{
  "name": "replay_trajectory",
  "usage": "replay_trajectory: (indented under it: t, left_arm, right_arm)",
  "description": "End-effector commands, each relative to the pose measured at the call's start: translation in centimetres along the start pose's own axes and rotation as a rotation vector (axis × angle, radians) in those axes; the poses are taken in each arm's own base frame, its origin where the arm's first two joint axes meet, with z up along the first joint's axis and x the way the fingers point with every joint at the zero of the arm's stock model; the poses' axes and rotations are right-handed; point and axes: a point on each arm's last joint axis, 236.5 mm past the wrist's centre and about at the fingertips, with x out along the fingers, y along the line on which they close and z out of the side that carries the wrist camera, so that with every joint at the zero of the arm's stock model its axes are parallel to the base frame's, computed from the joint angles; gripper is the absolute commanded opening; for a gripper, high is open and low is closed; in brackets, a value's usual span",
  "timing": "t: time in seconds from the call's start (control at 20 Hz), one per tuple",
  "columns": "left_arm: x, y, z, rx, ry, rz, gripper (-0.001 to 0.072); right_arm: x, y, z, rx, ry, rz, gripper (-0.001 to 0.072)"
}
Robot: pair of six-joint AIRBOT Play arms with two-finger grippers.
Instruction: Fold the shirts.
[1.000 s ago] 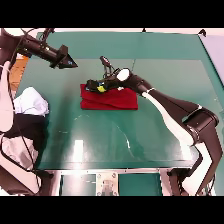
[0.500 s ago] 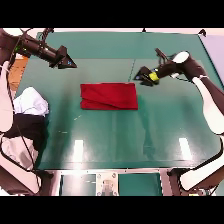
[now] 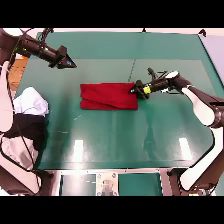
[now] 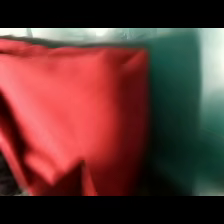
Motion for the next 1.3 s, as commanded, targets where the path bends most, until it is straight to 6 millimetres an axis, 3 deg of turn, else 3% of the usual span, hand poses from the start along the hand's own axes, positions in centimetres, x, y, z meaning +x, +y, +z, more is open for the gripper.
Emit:
replay_trajectory:
  t: [0.0,0.05,0.15,0.25,0.4,0.5,0.6,0.7,0.8,0.9,1.1,1.25]
  left_arm:
    - [0.0,0.0,-0.1,-0.008,0.003,0.000,0.0028]
    - [0.0,0.0,-0.2,-0.008,0.007,0.000,0.0028]
    - [0.0,0.0,-0.5,-0.007,0.022,-0.003,0.0029]
    - [0.0,-0.1,-0.7,-0.005,0.030,-0.004,0.0028]
    - [0.0,-0.1,-0.7,-0.002,0.030,-0.004,0.0029]
    - [0.0,-0.1,-0.7,0.004,0.030,-0.005,0.0028]
    - [0.0,-0.1,-0.7,0.007,0.031,-0.005,0.0028]
    - [0.1,-0.2,-0.8,0.017,0.033,-0.007,0.0028]
    - [0.2,-0.2,-0.8,0.023,0.035,-0.006,0.0028]
    - [0.2,-0.2,-0.8,0.031,0.034,-0.007,0.0028]
    - [0.2,-0.2,-0.8,0.031,0.037,-0.007,0.0028]
    - [0.2,-0.2,-0.8,0.031,0.033,-0.006,0.0028]
  right_arm:
    - [0.8,4.3,1.4,-0.050,-0.034,0.132,0.0019]
    - [-0.8,5.7,2.3,-0.078,-0.055,0.149,0.0018]
    - [-6.0,7.6,4.8,-0.116,-0.155,0.149,0.0017]
    - [-13.4,6.3,6.8,-0.133,-0.288,0.053,0.0016]
    - [-27.3,-1.5,7.0,-0.019,-0.516,-0.229,0.0016]
    - [-35.6,-7.1,4.5,0.096,-0.648,-0.352,0.0015]
    - [-40.4,-13.4,0.4,0.260,-0.719,-0.407,0.0016]
    - [-43.0,-19.9,-4.4,0.450,-0.774,-0.429,0.0016]
    - [-44.1,-25.8,-9.8,0.645,-0.802,-0.409,0.0015]
    - [-44.4,-30.1,-14.7,0.779,-0.806,-0.379,0.0015]
    - [-43.2,-35.0,-21.4,0.947,-0.729,-0.339,0.0016]
    - [-42.1,-36.3,-24.9,1.017,-0.664,-0.388,0.0016]
